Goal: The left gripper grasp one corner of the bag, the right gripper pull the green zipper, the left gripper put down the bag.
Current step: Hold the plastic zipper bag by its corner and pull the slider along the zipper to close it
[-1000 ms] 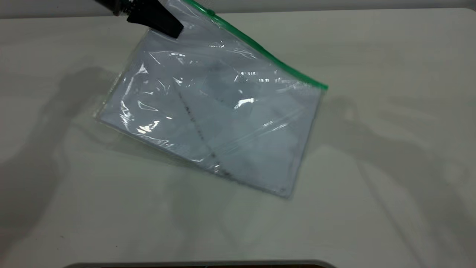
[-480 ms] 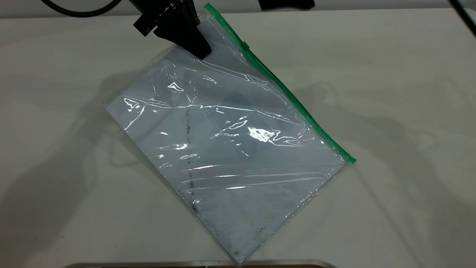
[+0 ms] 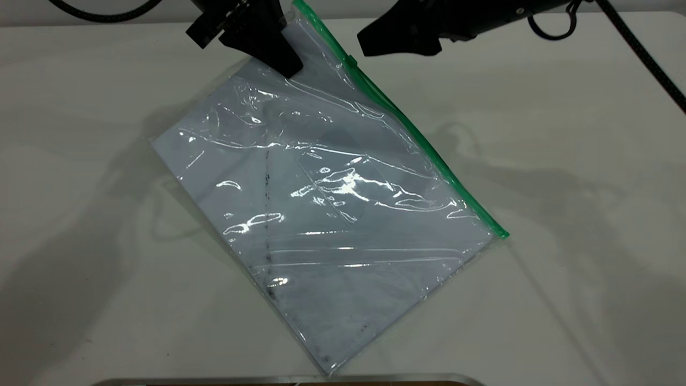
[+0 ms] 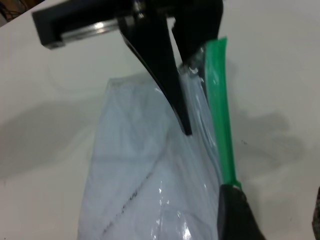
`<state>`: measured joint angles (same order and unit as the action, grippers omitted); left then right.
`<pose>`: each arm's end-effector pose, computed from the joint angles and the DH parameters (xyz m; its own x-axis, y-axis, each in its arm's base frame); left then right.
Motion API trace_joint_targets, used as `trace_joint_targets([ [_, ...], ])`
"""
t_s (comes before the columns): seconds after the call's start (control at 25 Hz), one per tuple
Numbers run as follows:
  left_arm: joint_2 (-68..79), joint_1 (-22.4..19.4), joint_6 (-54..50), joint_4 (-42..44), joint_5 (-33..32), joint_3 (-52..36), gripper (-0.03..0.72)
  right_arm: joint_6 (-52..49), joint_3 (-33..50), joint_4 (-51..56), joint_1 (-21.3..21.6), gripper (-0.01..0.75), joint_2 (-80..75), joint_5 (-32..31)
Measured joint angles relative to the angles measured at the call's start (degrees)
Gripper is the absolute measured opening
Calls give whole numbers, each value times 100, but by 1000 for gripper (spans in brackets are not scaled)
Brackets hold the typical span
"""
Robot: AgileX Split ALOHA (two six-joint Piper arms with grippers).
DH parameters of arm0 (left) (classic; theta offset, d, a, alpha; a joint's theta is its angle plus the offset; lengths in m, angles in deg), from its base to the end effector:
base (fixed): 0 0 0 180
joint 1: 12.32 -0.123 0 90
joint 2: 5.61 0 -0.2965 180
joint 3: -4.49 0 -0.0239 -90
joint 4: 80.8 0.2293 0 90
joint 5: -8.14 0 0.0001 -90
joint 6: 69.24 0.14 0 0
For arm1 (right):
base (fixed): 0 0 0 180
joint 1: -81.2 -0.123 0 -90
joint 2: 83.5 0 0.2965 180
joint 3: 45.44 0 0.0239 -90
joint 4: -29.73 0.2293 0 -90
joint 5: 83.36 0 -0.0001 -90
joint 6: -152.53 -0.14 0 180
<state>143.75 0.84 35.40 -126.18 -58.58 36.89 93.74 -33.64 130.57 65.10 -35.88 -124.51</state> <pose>0.4452 -0.1981 0.0859 0.0994 0.7477 -0.6565 0.9909 -0.1345 -0.0032 0.3872 0.2060 0.0948 -0.4582 -0.3637 -0.8110 -0.8210 0.5228 0.2294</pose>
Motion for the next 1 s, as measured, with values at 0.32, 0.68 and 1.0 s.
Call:
trace_joint_targets([
  [0.32, -132, 0, 18, 67, 0, 0, 51, 0, -309, 31, 0, 412, -303, -120],
  [0.68, -132, 0, 18, 68, 0, 0, 51, 5, -466, 36, -126, 412, -303, -161],
  [1.0, -132, 0, 18, 67, 0, 0, 51, 5, -470, 36, -222, 406, -434, -183],
])
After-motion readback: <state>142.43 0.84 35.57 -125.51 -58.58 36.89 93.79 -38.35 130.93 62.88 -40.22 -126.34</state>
